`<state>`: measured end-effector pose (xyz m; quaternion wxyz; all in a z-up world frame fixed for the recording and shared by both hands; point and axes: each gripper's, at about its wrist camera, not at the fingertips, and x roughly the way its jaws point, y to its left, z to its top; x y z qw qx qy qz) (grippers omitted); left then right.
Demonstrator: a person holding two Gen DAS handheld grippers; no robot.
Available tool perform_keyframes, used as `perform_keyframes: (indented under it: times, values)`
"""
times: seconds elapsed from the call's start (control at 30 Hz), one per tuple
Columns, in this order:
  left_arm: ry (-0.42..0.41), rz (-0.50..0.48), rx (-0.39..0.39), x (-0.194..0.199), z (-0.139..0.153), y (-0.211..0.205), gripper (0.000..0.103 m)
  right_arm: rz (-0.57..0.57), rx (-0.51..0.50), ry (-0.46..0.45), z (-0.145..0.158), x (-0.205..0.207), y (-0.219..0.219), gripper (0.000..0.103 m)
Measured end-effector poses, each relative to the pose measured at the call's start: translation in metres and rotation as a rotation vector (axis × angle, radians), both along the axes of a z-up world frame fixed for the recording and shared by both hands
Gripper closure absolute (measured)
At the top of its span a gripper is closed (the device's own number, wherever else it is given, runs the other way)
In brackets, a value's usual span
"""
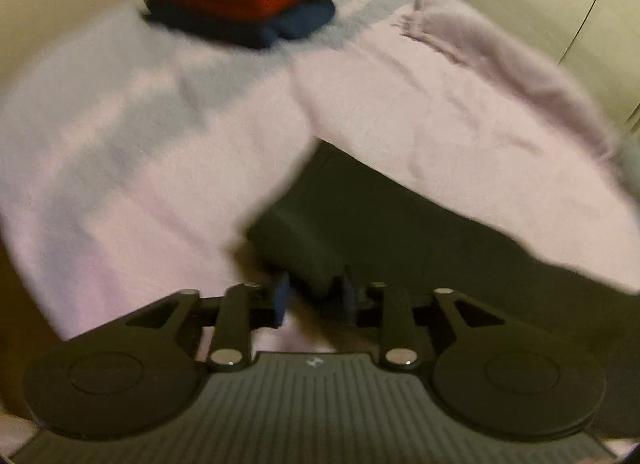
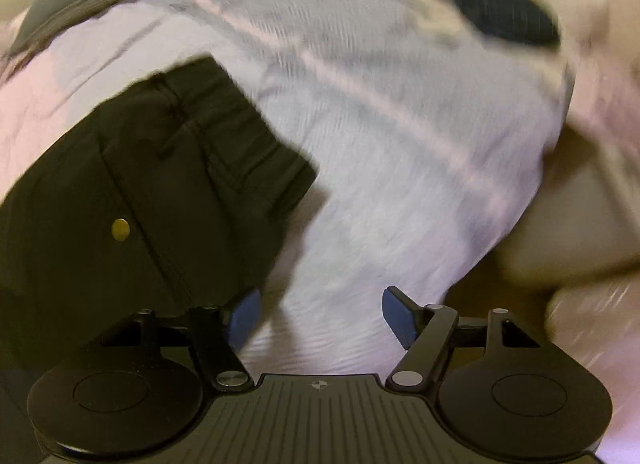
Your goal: Fold clothes
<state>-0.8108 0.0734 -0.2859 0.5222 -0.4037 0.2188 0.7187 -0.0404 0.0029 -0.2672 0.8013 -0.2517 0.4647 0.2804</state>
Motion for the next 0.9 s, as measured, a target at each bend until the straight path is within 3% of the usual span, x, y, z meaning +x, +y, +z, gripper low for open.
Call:
perform_keyframes:
  times: [0.07, 0.13, 0.23, 0.4, 0.47, 0.53, 0.6, 0.7, 0.73, 0.8, 0.9]
  values:
    - [0.109, 0.043, -0.024, 0.001, 0.017, -0.003, 0.083, 0.042, 0.014, -0.096, 0.019, -0.003, -0.005, 0.033]
    - [0.135, 0.011, -0.021, 0.013, 0.031, 0.005, 0.086, 0.086, 0.068, -0.125, 0.031, -0.004, -0.003, 0.033]
    - [0.032, -0.190, 0.001, 0.068, 0.044, 0.034, 0.088, 0.201, 0.155, -0.093, 0.038, -0.007, 0.009, 0.033]
    - [-0.192, -0.554, 0.028, 0.216, 0.035, 0.079, 0.088, 0.415, 0.231, -0.089, 0.024, -0.015, 0.043, 0.033]
    - [-0.217, -0.680, 0.027, 0.279, 0.024, 0.089, 0.088, 0.496, 0.242, -0.128, 0.017, -0.014, 0.055, 0.033]
    - [-0.182, -0.774, 0.049, 0.326, 0.009, 0.094, 0.088, 0.562, 0.260, -0.165, 0.008, -0.005, 0.067, 0.033]
    - [-0.129, -0.799, 0.022, 0.359, -0.016, 0.102, 0.087, 0.615, 0.265, -0.178, -0.006, 0.012, 0.078, 0.033]
    - [-0.095, -0.720, -0.043, 0.376, -0.045, 0.115, 0.092, 0.591, 0.185, -0.015, -0.041, 0.052, 0.095, 0.033]
    - [-0.090, -0.709, -0.056, 0.379, -0.040, 0.119, 0.092, 0.558, 0.180, 0.071, -0.049, 0.066, 0.098, 0.033]
    - [-0.054, -0.732, -0.046, 0.386, -0.020, 0.120, 0.092, 0.522, 0.208, 0.135, -0.040, 0.078, 0.099, 0.033]
    - [-0.045, -0.785, -0.007, 0.400, 0.008, 0.117, 0.092, 0.532, 0.275, 0.093, -0.003, 0.070, 0.094, 0.034]
